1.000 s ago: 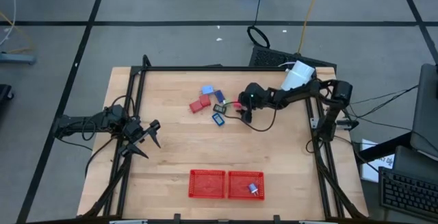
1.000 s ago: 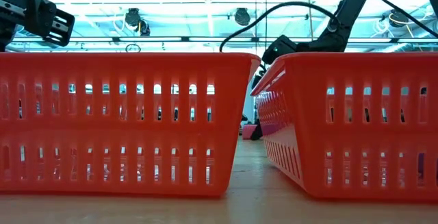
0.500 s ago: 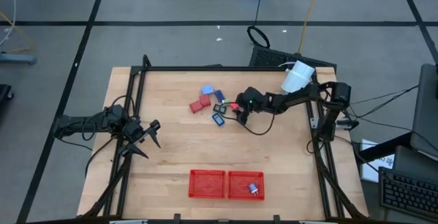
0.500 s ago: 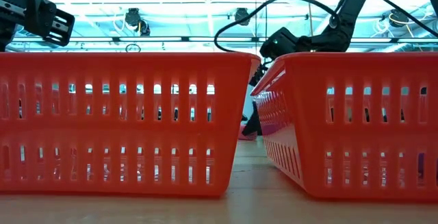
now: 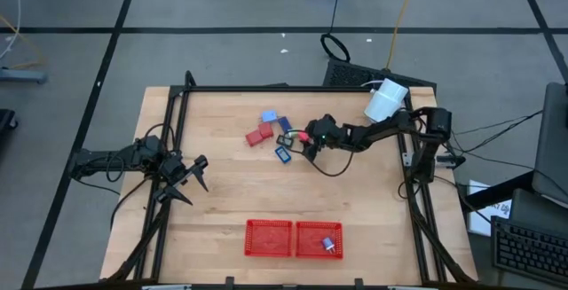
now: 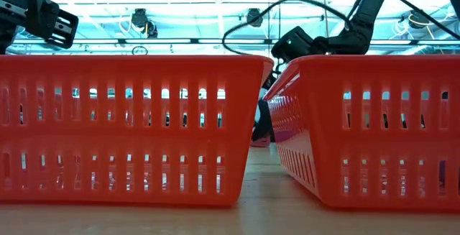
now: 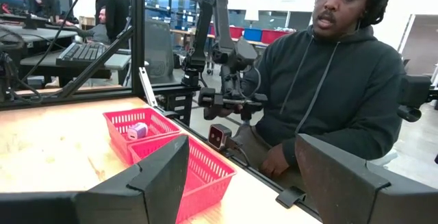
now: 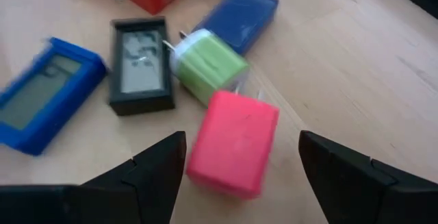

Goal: Pick & Place Office items
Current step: Put the pink charger adapter into the right red bin

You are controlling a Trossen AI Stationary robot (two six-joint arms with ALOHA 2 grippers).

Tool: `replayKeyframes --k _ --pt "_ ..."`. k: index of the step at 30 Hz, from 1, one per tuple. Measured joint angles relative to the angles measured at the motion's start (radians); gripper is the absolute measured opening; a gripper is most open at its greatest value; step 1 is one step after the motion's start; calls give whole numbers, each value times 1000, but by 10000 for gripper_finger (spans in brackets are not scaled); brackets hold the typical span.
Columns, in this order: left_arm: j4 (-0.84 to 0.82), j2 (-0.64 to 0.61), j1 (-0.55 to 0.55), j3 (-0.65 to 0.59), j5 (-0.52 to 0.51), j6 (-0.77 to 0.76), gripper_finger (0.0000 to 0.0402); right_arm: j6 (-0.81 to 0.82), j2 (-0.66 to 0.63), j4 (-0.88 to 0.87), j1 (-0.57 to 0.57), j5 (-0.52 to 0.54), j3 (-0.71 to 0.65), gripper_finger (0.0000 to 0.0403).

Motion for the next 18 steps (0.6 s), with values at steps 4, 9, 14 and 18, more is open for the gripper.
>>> replayKeyframes --k 4,9,14,18 --pt "0 0 0 0 0 0 271 -13 19 16 0 1 0 276" --pt "0 0 0 0 0 0 271 -45 16 10 0 0 0 276" --pt "0 0 0 0 0 0 271 -60 9 -31 0 0 1 276" --pt "0 0 0 0 0 0 271 -60 9 -36 2 -2 1 276"
